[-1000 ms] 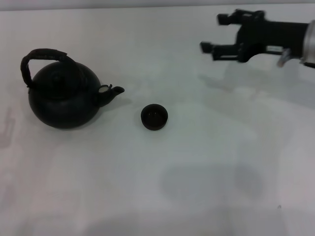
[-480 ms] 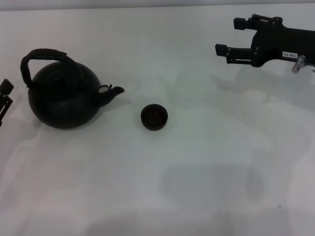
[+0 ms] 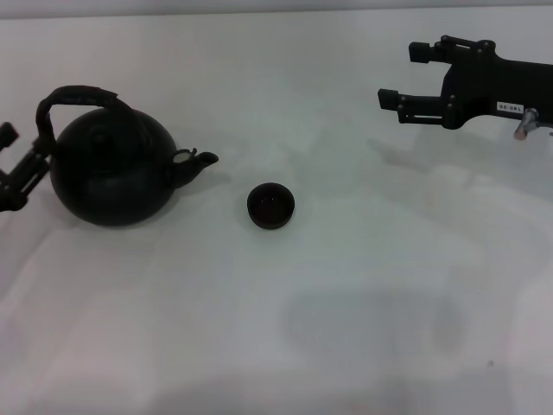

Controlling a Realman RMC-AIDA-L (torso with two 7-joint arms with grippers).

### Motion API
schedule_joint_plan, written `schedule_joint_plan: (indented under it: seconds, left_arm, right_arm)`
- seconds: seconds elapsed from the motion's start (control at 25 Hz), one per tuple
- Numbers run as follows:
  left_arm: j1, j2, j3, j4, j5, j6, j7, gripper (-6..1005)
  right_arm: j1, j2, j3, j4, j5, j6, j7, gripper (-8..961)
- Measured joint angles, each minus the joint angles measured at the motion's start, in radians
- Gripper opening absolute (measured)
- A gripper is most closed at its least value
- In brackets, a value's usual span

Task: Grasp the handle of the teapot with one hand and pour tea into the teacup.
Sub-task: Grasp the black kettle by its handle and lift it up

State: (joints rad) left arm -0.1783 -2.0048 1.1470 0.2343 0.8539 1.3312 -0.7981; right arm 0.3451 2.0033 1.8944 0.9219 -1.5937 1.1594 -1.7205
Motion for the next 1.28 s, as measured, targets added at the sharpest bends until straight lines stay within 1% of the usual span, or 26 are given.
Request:
schedule_joint_plan:
  seconds: [0.2,0.56,0.76,1.08,1.16,1.28]
  left_arm:
    - [-0.017,0.001,-0.002,0.034,0.061,-0.046,-0.05,611]
    - [-0.022,-0.006,-0.006,0.08,0.062,-0.119,-0.091,610]
    - [-0.037,-0.005,-0.003,0.085,0.068,-0.135,-0.113,607]
    - [-0.067,-0.006,-0.005,0.087,0.107,-0.158,-0.14,535]
    - [-0.07,-0.011,-0.003,0.087,0.109,-0.159,-0.141,516]
    - [-0.067,-0.026,-0.005,0.088,0.11,-0.159,-0.133,489]
  right_arm:
    - [0.0,0.0,0.0,0.0,0.0,0.0,-0.003,856]
    - [0.0,0.0,0.014,-0.012,0.0,-0.002,-0.014,855]
    - [0.0,0.0,0.014,-0.013,0.0,-0.001,-0.014,855]
    - [0.001,0.0,0.014,-0.018,0.0,-0.003,-0.015,852]
    - [0.002,0.0,0.018,-0.024,0.0,-0.005,-0.019,850]
    - [0.004,0.0,0.022,-0.032,0.0,-0.006,-0.026,850]
